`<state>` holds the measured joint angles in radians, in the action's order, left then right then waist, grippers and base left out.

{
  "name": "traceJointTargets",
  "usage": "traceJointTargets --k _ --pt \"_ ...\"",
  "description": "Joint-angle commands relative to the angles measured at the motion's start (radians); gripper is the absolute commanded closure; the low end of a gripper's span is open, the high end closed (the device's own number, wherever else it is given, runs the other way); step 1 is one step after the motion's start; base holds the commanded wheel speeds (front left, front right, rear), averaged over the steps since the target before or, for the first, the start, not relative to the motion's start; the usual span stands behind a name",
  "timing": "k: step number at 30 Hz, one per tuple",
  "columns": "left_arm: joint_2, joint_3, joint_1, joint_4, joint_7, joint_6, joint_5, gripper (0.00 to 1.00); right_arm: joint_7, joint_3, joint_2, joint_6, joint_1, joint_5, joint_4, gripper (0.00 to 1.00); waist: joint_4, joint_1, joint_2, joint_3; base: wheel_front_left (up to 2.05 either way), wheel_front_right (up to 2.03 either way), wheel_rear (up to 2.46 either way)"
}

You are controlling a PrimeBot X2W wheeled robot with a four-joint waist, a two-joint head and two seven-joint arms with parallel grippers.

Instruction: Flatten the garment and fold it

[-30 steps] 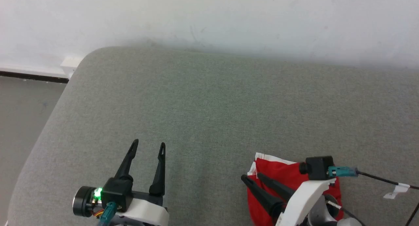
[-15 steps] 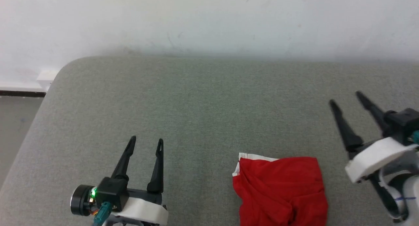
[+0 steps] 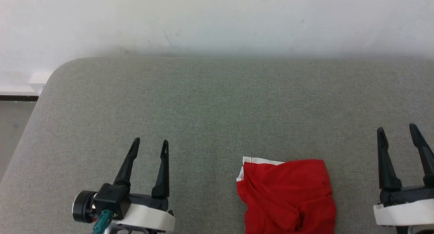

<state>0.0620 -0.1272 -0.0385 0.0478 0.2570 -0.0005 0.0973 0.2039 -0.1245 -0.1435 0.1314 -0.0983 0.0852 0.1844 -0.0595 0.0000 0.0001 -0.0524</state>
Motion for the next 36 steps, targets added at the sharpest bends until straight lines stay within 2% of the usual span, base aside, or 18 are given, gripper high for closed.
traceJointTargets --k 1,7,14,17,22,27,32,36 --pt "-0.005 0.001 -0.015 0.005 0.005 -0.004 0.006 0.00 0.010 -0.003 0.011 -0.001 -0.012 -0.009 0.011 0.00 -0.002 0.0000 -0.0001 0.001 0.00 0.00 0.00" --pt "-0.008 -0.005 -0.026 0.010 0.005 -0.006 0.003 0.00 0.036 0.006 0.061 -0.001 -0.054 -0.043 0.028 0.00 -0.006 0.0000 -0.0001 0.006 0.00 0.00 0.00" --pt "-0.010 -0.007 -0.022 0.013 0.005 -0.008 -0.003 0.00 0.040 0.007 0.075 -0.001 -0.060 -0.045 0.028 0.00 -0.011 0.0000 -0.0001 0.007 0.00 0.00 0.00" --pt "-0.010 -0.009 -0.019 0.016 0.005 -0.009 -0.004 0.00 0.005 0.014 0.070 -0.001 -0.061 -0.029 0.025 0.00 -0.014 0.0000 -0.0001 0.003 0.00 0.00 0.00" --pt "-0.011 -0.012 -0.011 0.012 0.005 -0.013 -0.004 0.00 -0.211 0.056 0.008 -0.001 -0.064 0.070 0.029 0.00 -0.023 0.0000 -0.0001 -0.016 0.00 0.00 0.00" --pt "-0.011 -0.015 0.001 0.006 0.005 -0.016 -0.004 0.00 -0.536 0.112 -0.066 -0.001 -0.076 0.227 0.058 0.00 -0.039 0.0000 -0.0001 -0.042 0.00 0.00 0.00" --pt "-0.011 -0.024 0.018 0.001 0.005 -0.017 -0.004 0.00 -0.792 0.106 -0.070 -0.001 -0.073 0.346 0.040 0.00 -0.065 0.0000 -0.0001 -0.068 0.00 0.00 0.00" --pt "-0.012 -0.037 0.030 -0.004 0.005 -0.015 -0.007 0.00 -0.876 0.076 -0.048 -0.001 -0.042 0.348 -0.042 0.00 -0.090 0.0000 -0.0001 -0.084 0.00 0.00 0.00"
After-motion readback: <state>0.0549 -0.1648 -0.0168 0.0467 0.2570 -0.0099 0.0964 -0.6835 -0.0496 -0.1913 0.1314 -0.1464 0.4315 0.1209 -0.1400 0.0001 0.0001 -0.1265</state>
